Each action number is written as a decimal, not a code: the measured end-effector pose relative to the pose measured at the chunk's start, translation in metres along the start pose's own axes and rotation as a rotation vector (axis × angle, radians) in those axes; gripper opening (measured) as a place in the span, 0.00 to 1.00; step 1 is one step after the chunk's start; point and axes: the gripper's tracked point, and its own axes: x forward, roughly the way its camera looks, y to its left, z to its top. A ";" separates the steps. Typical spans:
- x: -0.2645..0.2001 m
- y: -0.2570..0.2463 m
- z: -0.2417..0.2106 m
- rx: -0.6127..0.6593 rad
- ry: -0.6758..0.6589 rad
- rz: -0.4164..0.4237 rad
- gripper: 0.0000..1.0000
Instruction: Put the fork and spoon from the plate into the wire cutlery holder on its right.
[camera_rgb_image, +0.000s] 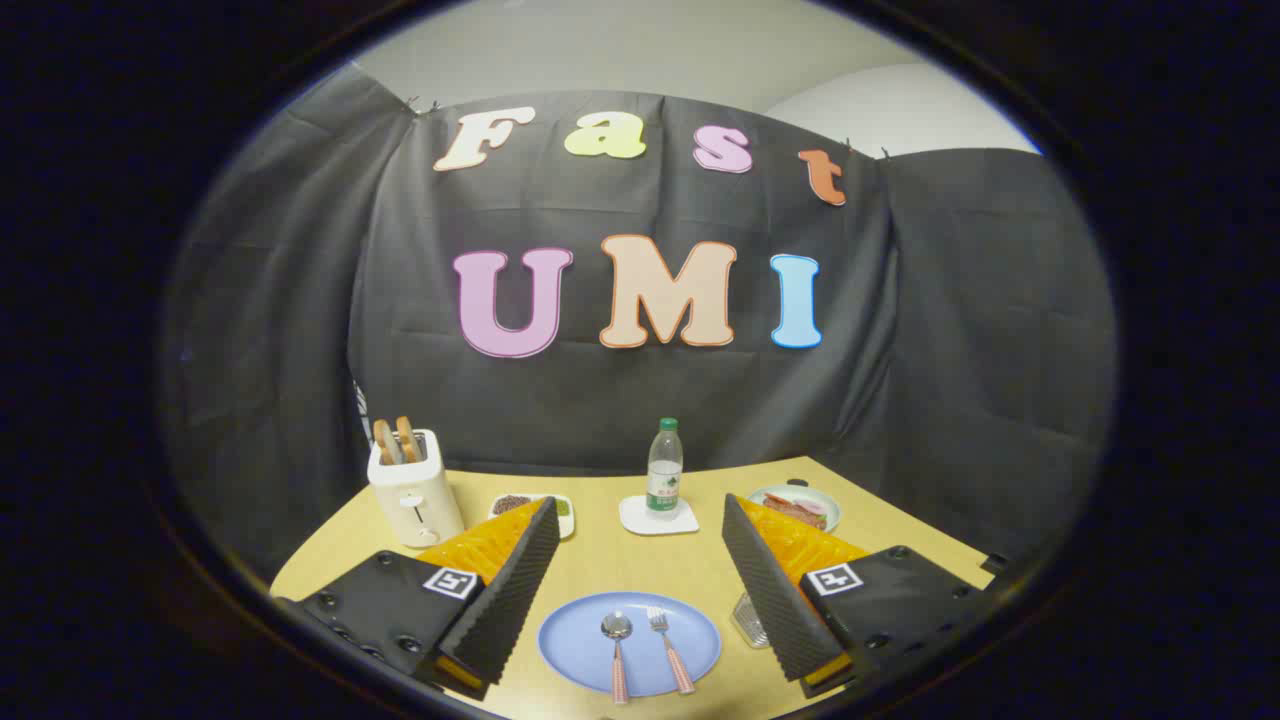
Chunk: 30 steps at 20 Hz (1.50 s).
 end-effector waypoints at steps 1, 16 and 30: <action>0.000 -0.001 0.002 0.003 0.000 -0.002 1.00; -0.005 -0.002 -0.026 -0.045 0.033 0.072 1.00; 0.010 -0.032 -0.145 -0.079 0.151 0.123 1.00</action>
